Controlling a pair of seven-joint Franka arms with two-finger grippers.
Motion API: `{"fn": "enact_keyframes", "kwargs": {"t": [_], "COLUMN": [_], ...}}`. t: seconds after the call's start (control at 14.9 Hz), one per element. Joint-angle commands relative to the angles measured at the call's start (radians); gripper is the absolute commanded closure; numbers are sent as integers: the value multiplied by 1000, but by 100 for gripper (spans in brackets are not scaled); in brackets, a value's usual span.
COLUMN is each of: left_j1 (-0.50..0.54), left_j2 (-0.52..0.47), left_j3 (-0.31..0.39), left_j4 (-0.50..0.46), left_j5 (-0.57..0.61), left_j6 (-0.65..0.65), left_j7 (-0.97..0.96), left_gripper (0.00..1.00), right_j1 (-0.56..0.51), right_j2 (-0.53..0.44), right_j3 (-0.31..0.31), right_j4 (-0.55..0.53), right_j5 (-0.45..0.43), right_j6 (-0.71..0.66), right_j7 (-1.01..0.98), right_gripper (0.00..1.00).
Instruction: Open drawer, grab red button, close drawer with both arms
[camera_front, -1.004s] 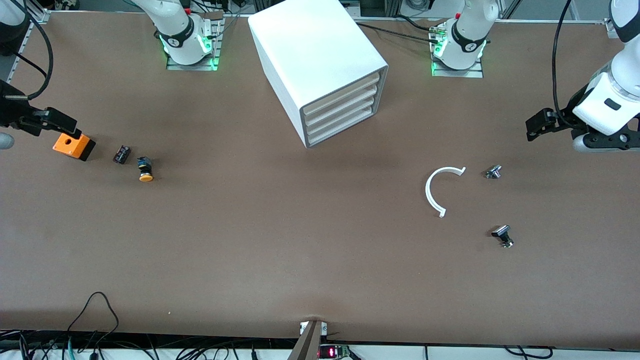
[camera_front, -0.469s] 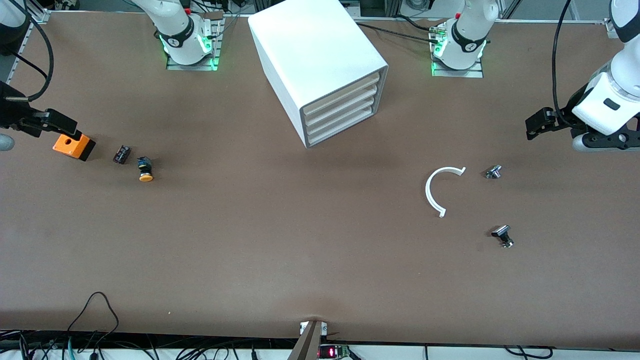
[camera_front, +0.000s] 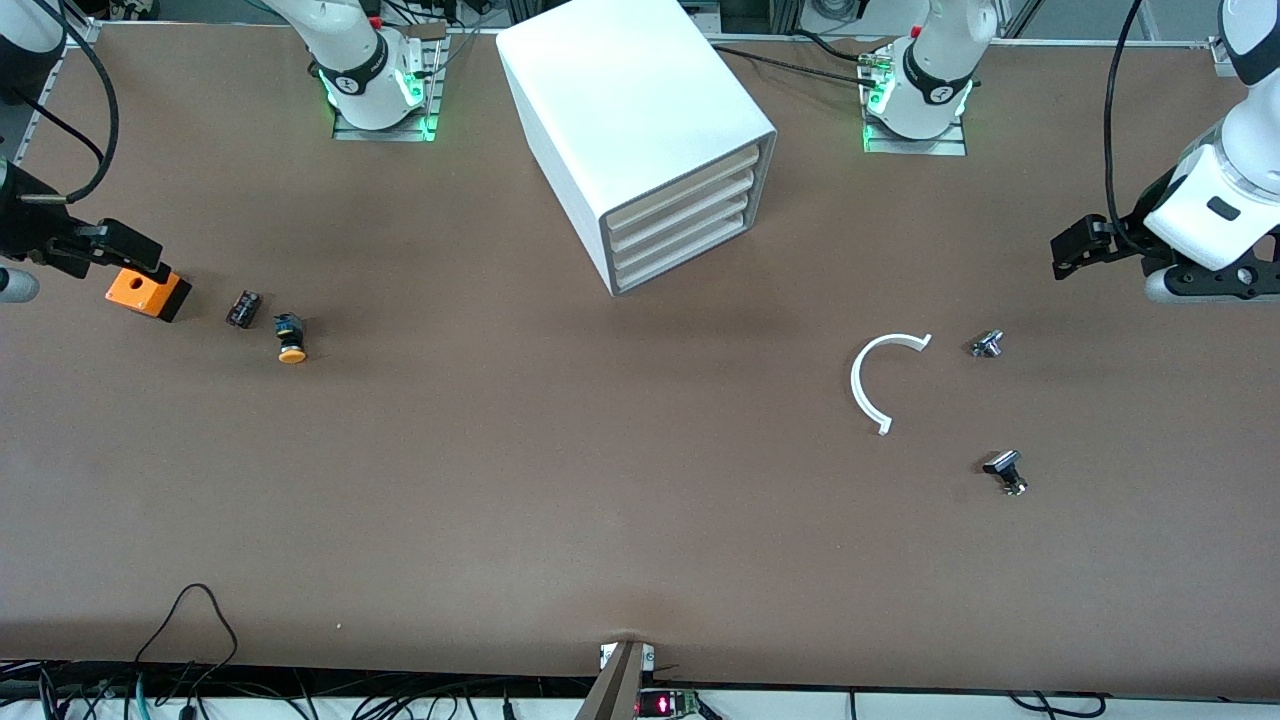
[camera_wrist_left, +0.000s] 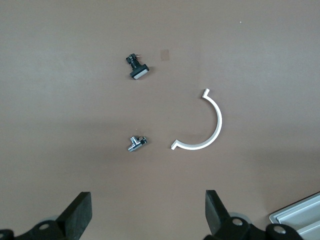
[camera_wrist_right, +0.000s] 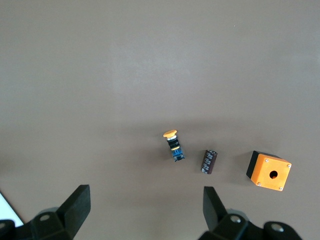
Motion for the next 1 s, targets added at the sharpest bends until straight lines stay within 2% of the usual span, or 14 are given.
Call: {"fn": "enact_keyframes", "kwargs": {"t": [0.0,0.47,0.94], "left_j1": [2,0,-6], "left_j2": [5,6,3], "left_j3": [-6,-8,-39], "left_j4": [26,30,52], "left_j5": [31,20,24], "left_j6": [-27,-21,-57], "left_j7": [-7,6,-5], "left_gripper": [0,0,0], "right_j1": [2,-4,4], "right_j2": [12,11,18], "right_j3": [-1,-7,-2], "right_j4": [27,33,39], "right_j5": [-5,-8,-8], "right_j6": [-6,-13,11], "right_j7": [11,16,14], "right_gripper": [0,0,0]}}
